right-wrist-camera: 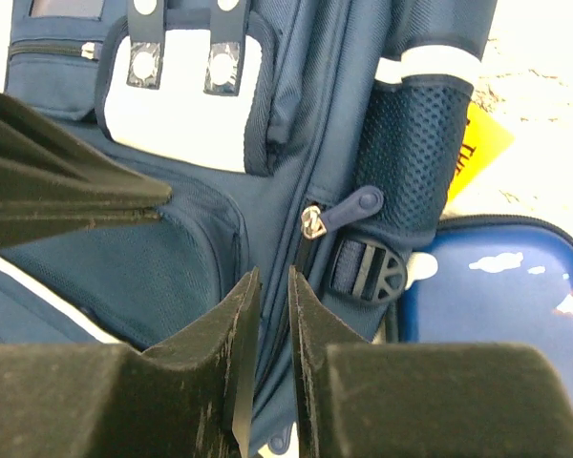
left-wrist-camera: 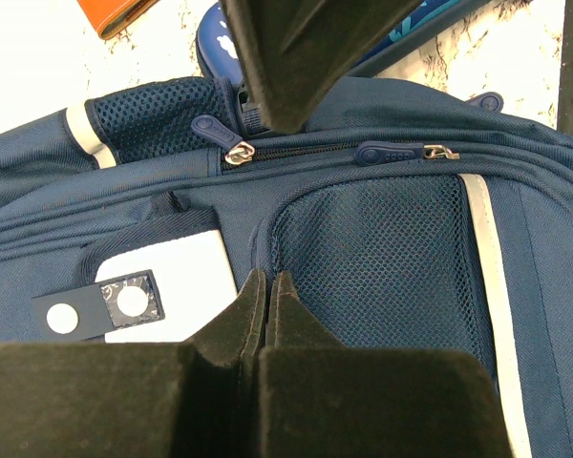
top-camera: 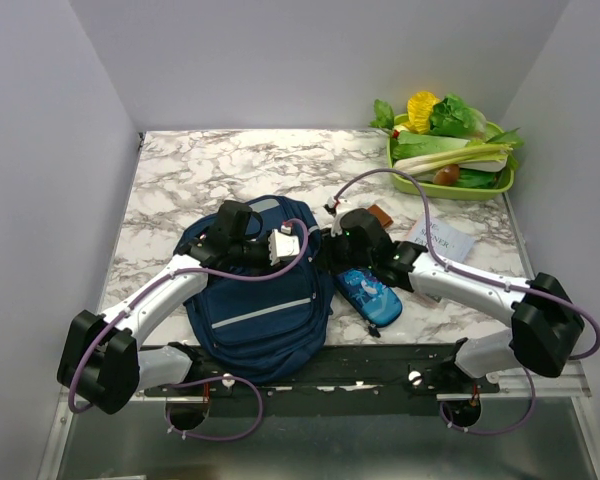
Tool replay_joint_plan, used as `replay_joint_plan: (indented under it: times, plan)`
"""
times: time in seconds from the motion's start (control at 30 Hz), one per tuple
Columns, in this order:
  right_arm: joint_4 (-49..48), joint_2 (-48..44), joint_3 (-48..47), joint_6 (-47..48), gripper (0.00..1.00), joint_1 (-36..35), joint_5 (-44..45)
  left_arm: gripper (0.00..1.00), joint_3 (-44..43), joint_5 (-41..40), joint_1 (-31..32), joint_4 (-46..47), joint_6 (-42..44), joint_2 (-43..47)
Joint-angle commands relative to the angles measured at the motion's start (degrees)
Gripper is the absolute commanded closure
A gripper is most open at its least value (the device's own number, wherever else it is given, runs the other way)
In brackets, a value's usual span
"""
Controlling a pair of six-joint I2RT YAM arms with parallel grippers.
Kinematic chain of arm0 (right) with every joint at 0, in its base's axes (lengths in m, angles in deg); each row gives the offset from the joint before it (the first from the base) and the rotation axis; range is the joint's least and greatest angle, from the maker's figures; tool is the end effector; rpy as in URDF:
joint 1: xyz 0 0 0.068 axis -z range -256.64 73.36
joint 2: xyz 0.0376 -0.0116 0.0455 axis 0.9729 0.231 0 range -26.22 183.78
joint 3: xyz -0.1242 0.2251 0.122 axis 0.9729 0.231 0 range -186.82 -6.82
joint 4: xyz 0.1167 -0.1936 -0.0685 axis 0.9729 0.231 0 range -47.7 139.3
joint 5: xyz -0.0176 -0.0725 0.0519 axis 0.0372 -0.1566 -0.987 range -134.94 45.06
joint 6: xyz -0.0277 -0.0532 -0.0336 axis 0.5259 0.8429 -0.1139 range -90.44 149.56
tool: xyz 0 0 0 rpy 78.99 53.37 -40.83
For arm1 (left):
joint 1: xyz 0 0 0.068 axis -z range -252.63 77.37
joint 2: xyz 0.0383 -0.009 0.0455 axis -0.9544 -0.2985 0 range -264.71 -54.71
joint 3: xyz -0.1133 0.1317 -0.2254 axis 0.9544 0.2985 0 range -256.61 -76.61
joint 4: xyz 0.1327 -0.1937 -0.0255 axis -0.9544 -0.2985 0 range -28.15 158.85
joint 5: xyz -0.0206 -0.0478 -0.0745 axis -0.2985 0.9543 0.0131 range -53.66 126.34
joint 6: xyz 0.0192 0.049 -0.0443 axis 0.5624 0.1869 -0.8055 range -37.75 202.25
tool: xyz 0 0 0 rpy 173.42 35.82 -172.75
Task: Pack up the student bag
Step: Unzip the student bag at the center of the board.
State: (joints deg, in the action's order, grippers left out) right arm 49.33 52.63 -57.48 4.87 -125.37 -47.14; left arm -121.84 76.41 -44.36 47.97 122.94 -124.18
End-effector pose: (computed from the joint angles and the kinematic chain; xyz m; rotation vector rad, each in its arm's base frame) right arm 0.1915 0.2215 0.2597 -0.4993 2.2350 0.7445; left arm 0.1844 -0.1399 0.2549 1.5227 1.6306 -0.7011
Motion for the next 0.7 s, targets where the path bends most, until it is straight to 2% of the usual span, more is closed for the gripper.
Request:
replay_joint_plan:
  times: [0.0, 0.43, 0.67]
  plan:
    - [-0.08, 4.29, -2.26, 1.49, 0.73, -0.84, 0.26, 1.0, 0.58, 1.76, 0.91, -0.82, 0.01, 1.36]
    - [-0.08, 8.16, -0.15, 0.52, 0.77, -3.56, -0.09, 1.0, -0.38, 1.59, 0.91, -0.73, 0.0, 0.83]
    - [1.58, 4.04, 3.36, 0.52, 0.81, -4.53, 1.85, 1.0, -1.7, 0.97, 0.91, -1.27, 0.89, -0.05]
